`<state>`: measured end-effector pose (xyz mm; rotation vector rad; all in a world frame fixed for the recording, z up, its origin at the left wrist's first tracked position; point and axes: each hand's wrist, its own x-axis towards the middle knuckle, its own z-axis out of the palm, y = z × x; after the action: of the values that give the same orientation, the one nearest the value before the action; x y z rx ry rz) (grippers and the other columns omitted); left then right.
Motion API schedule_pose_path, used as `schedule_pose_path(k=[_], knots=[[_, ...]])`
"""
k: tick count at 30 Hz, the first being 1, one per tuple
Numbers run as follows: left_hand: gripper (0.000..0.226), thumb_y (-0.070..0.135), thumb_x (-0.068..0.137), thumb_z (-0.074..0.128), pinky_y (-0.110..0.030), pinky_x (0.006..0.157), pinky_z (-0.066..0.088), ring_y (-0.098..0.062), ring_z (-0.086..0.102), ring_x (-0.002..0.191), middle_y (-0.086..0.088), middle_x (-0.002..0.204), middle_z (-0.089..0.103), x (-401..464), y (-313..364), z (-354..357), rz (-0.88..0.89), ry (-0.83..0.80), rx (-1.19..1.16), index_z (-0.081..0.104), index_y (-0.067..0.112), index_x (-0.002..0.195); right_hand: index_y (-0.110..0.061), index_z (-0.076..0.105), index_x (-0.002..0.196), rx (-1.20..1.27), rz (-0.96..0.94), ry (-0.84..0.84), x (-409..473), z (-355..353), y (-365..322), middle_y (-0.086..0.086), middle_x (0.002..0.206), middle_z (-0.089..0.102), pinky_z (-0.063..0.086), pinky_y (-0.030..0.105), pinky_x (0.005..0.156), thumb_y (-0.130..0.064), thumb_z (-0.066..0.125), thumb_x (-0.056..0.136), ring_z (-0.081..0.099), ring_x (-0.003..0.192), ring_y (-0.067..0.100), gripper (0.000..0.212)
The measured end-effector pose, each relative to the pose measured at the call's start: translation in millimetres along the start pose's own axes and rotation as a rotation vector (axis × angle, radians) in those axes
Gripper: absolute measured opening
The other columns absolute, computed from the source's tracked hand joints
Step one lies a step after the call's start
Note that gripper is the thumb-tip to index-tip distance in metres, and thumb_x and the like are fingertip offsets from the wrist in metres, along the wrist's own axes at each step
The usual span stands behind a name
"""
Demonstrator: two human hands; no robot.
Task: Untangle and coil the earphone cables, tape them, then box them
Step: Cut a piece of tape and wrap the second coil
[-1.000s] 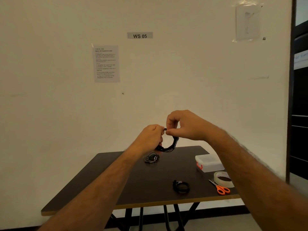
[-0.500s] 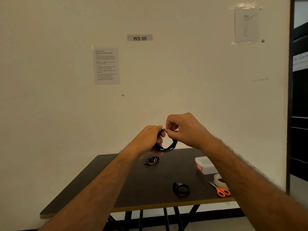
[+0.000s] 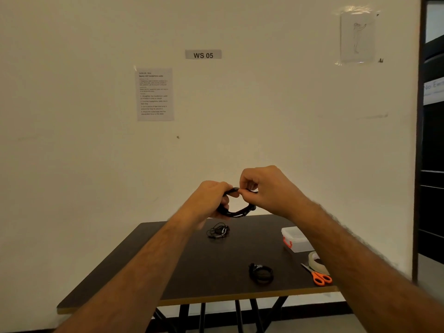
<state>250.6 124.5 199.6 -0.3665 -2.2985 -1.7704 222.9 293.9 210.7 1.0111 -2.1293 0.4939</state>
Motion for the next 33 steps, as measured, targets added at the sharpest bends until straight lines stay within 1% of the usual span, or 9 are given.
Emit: schedule_pose_path(k=[5, 10, 13, 15, 17, 20, 22, 28, 33], knots=[[0.028, 0.019, 0.101, 0.048, -0.028, 0.056, 0.051, -0.010, 0.048, 0.055, 0.008, 0.049, 0.042, 0.5, -6.2, 1.8, 0.063, 0.046, -0.004, 0.071, 0.005, 0.092, -0.015, 0.068, 0.085, 0.069, 0.033, 0.011, -1.1, 2.6, 2.9, -0.006, 0.076, 0.067, 0.058, 0.031, 0.070, -0.018, 0.068, 0.087, 0.063, 0.072, 0.009, 0.004], [0.028, 0.018, 0.100, 0.050, -0.029, 0.063, 0.048, -0.010, 0.047, 0.054, 0.009, 0.049, 0.042, 0.7, -10.0, 1.8, 0.082, 0.075, 0.007, 0.071, 0.006, 0.088, -0.018, 0.067, 0.079, 0.209, 0.167, 0.002, -0.7, 3.8, 1.3, -0.010, 0.064, 0.066, 0.051, 0.014, 0.058, -0.027, 0.069, 0.090, 0.062, 0.060, -0.001, 0.013], [0.028, 0.019, 0.100, 0.050, -0.028, 0.062, 0.045, -0.008, 0.046, 0.053, 0.009, 0.049, 0.041, 0.1, -10.2, 2.7, 0.092, 0.069, 0.012, 0.072, 0.005, 0.089, -0.015, 0.069, 0.080, 0.271, 0.224, 0.026, -1.0, 4.3, 1.0, -0.005, 0.065, 0.070, 0.055, 0.022, 0.061, -0.028, 0.069, 0.090, 0.065, 0.060, 0.005, 0.017], [0.028, 0.019, 0.100, 0.050, -0.028, 0.063, 0.043, -0.008, 0.046, 0.052, 0.010, 0.048, 0.041, 0.5, -10.7, 2.9, 0.099, 0.071, 0.017, 0.071, 0.004, 0.091, -0.010, 0.070, 0.081, 0.344, 0.271, 0.020, -0.9, 4.2, 0.9, -0.001, 0.067, 0.072, 0.057, 0.022, 0.064, -0.026, 0.069, 0.090, 0.069, 0.062, 0.009, 0.018], [0.030, 0.019, 0.100, 0.050, -0.028, 0.063, 0.042, -0.009, 0.046, 0.052, 0.009, 0.048, 0.041, 1.4, -11.9, 2.3, 0.102, 0.079, 0.027, 0.071, -0.001, 0.093, -0.006, 0.070, 0.082, 0.415, 0.328, -0.007, -0.2, 3.3, -0.2, 0.002, 0.069, 0.073, 0.059, 0.023, 0.066, -0.024, 0.067, 0.092, 0.071, 0.065, 0.013, 0.022], [0.035, 0.019, 0.100, 0.051, -0.028, 0.064, 0.042, -0.009, 0.045, 0.053, 0.009, 0.048, 0.043, 1.9, -13.9, 1.6, 0.113, 0.079, 0.069, 0.066, -0.013, 0.099, 0.002, 0.067, 0.081, 0.493, 0.419, -0.042, 1.3, 1.2, -1.2, 0.007, 0.071, 0.074, 0.059, 0.031, 0.068, -0.024, 0.060, 0.096, 0.071, 0.068, 0.020, 0.031], [0.036, 0.019, 0.099, 0.051, -0.029, 0.065, 0.042, -0.009, 0.045, 0.053, 0.009, 0.048, 0.046, 1.7, -15.0, 1.7, 0.127, 0.071, 0.093, 0.064, -0.015, 0.100, -0.001, 0.067, 0.077, 0.499, 0.463, -0.072, 2.1, 0.5, -2.2, 0.007, 0.070, 0.074, 0.058, 0.031, 0.066, -0.024, 0.058, 0.097, 0.070, 0.064, 0.017, 0.032], [0.029, 0.023, 0.101, 0.050, -0.031, 0.067, 0.043, -0.013, 0.047, 0.063, 0.007, 0.055, 0.052, 1.1, -17.1, 1.7, 0.222, 0.068, 0.182, 0.070, 0.011, 0.085, -0.002, 0.072, 0.083, 0.552, 0.605, -0.131, 5.2, 2.4, -1.9, 0.005, 0.067, 0.073, 0.058, 0.032, 0.066, -0.025, 0.060, 0.096, 0.068, 0.059, 0.014, 0.029], [0.014, 0.028, 0.098, 0.058, -0.018, 0.061, 0.046, -0.001, 0.052, 0.058, 0.008, 0.064, 0.058, 0.5, -17.6, 0.6, 0.324, 0.050, 0.270, 0.068, 0.024, 0.089, -0.008, 0.072, 0.078, 0.583, 0.638, -0.172, 7.7, -2.4, -3.1, 0.005, 0.067, 0.072, 0.059, 0.034, 0.070, -0.026, 0.061, 0.095, 0.068, 0.060, 0.015, 0.027]])
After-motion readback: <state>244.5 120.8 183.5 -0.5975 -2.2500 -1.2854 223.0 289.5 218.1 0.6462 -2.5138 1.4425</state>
